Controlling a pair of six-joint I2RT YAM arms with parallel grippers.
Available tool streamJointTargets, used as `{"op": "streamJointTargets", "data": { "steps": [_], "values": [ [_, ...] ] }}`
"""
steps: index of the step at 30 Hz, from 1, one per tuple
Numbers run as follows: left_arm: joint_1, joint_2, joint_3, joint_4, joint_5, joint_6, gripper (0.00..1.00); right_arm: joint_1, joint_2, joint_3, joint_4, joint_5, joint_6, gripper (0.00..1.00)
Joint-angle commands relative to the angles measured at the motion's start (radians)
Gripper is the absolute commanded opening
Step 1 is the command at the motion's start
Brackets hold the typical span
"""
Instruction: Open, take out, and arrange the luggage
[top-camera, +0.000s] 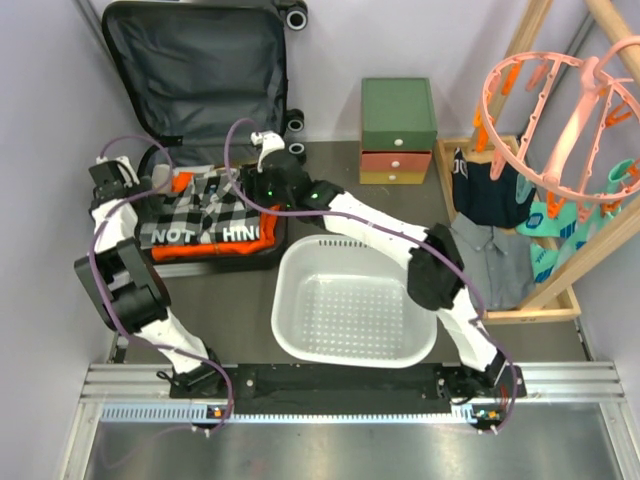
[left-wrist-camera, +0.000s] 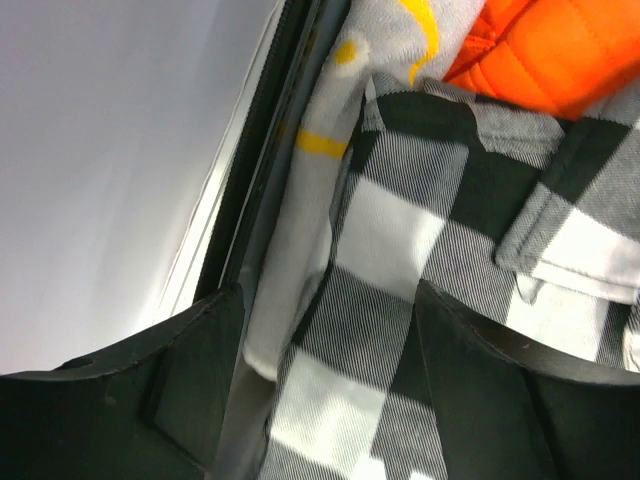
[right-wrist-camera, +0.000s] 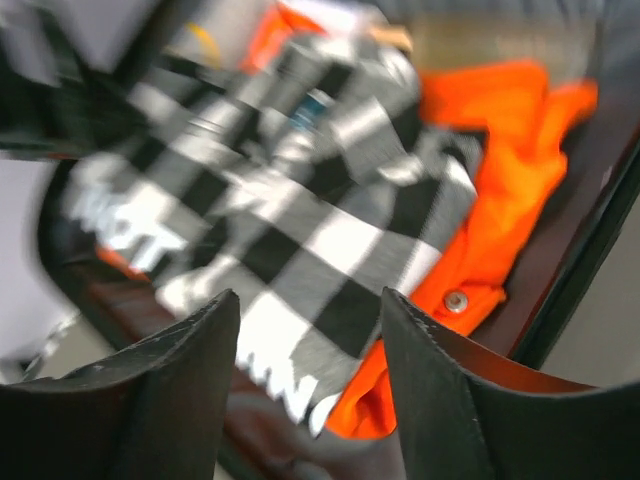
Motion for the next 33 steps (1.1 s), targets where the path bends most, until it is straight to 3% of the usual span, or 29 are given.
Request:
{"op": "streamJointTargets", "data": {
  "steps": [1,7,18,20,23,24,28,33],
  "values": [
    [0.015,0.063,0.068,0.023,0.027,0.019,0.73,-0.015,0.086,0.076,0.082,0.115,0.149,0.56],
    [0.018,0.102,0.071,-0.017,0.113,0.043,0.66,-0.016,0.192,0.145,0.04,0.088,0.241,0.54],
    [0.017,0.175,0.085,-0.108,0.303,0.068,0.52,-0.016,0.18,0.12,-0.036,0.111,0.278,0.54],
    [0.018,0.18,0.086,-0.121,0.322,0.071,0.47,-0.013,0.164,0.107,-0.057,0.134,0.275,0.54],
    [0.018,0.165,0.082,-0.129,0.34,0.079,0.31,-0.001,0.14,0.071,-0.06,0.154,0.262,0.54],
    [0.02,0.16,0.077,-0.131,0.345,0.079,0.2,0.001,0.141,0.068,-0.056,0.146,0.26,0.54],
    [0.018,0.132,0.074,-0.131,0.363,0.088,0.04,0.005,0.182,0.103,-0.066,0.105,0.262,0.49],
    [0.02,0.122,0.082,-0.169,0.404,0.092,0.0,0.013,0.202,0.143,-0.062,0.083,0.243,0.43]
  ]
}}
